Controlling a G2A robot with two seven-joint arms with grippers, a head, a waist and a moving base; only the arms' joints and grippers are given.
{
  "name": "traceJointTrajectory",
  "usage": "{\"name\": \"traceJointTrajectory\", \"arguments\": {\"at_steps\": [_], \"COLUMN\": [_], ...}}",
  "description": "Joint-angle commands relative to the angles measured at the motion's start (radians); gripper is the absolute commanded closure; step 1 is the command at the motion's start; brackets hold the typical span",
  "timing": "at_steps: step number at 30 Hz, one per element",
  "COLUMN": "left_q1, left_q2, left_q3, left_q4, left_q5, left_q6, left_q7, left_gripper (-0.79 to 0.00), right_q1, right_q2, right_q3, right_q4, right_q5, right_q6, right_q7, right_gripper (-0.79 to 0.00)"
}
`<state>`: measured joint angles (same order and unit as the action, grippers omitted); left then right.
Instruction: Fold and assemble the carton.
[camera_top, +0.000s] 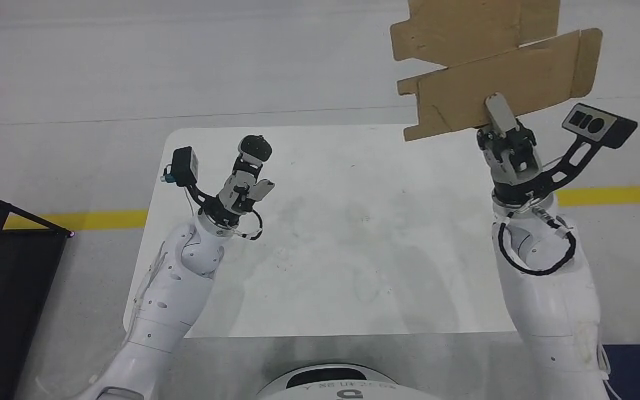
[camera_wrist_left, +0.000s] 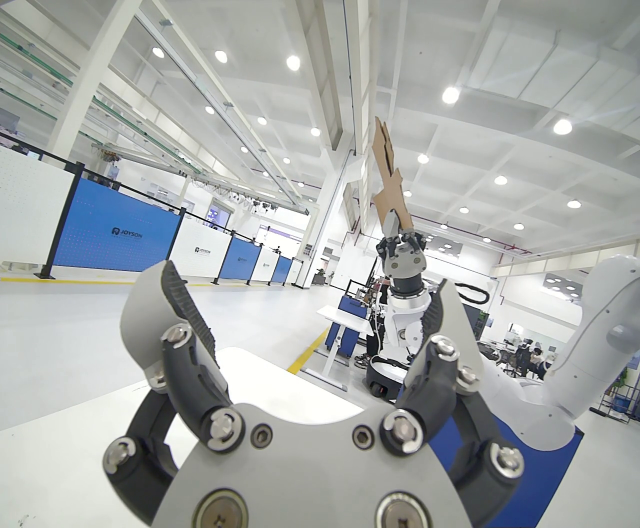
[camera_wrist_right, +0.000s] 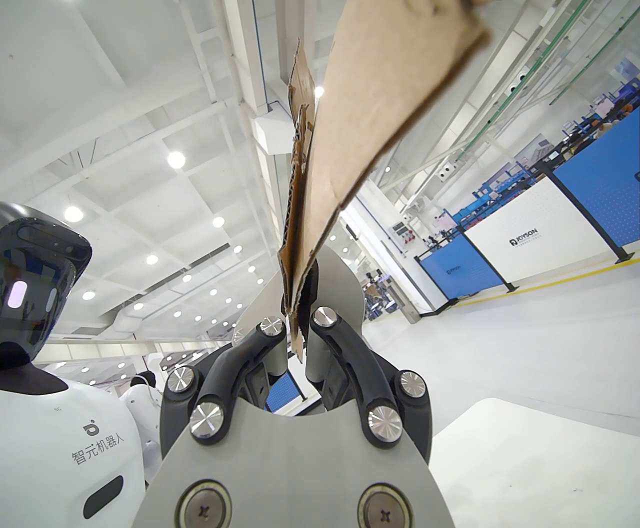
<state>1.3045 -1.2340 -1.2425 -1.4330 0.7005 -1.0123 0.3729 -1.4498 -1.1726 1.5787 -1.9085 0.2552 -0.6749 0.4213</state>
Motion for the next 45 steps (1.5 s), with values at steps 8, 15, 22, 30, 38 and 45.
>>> {"name": "traceJointTrajectory", "arguments": {"at_steps": [8, 15, 22, 30, 38, 45], "left_q1": [0.0, 0.002, -0.106, -0.296, -0.404, -0.45], "left_q2": [0.0, 0.0, 0.013, 0.077, 0.118, 0.14], "left_q3": [0.0, -0.014, 0.028, 0.148, 0.301, 0.362], "left_q4": [0.0, -0.016, 0.038, 0.051, 0.013, 0.056], "left_q5": [0.0, 0.002, -0.142, -0.331, -0.498, -0.587], "left_q6": [0.0, 0.031, 0.0, 0.0, 0.0, 0.0], "left_q7": [0.0, -0.006, -0.168, -0.604, -0.815, -0.912], "left_gripper": [-0.785, -0.785, -0.785, -0.785, -0.702, -0.785], "right_q1": [-0.002, -0.019, -0.004, 0.033, 0.044, 0.04], "right_q2": [0.042, 0.05, 0.063, 0.087, 0.101, 0.117], "right_q3": [0.054, 0.076, 0.043, -0.037, -0.041, 0.006], "right_q4": [-0.023, -0.053, -0.085, -0.145, -0.141, -0.104], "right_q5": [-0.266, -0.308, -0.446, -0.585, -0.5, -0.403], "right_q6": [0.13, 0.15, 0.178, 0.228, 0.226, 0.209], "right_q7": [0.447, 0.487, 0.616, 0.864, 0.871, 0.878], "right_gripper": [0.0, 0.0, 0.0, 0.0, 0.0, 0.0]}}
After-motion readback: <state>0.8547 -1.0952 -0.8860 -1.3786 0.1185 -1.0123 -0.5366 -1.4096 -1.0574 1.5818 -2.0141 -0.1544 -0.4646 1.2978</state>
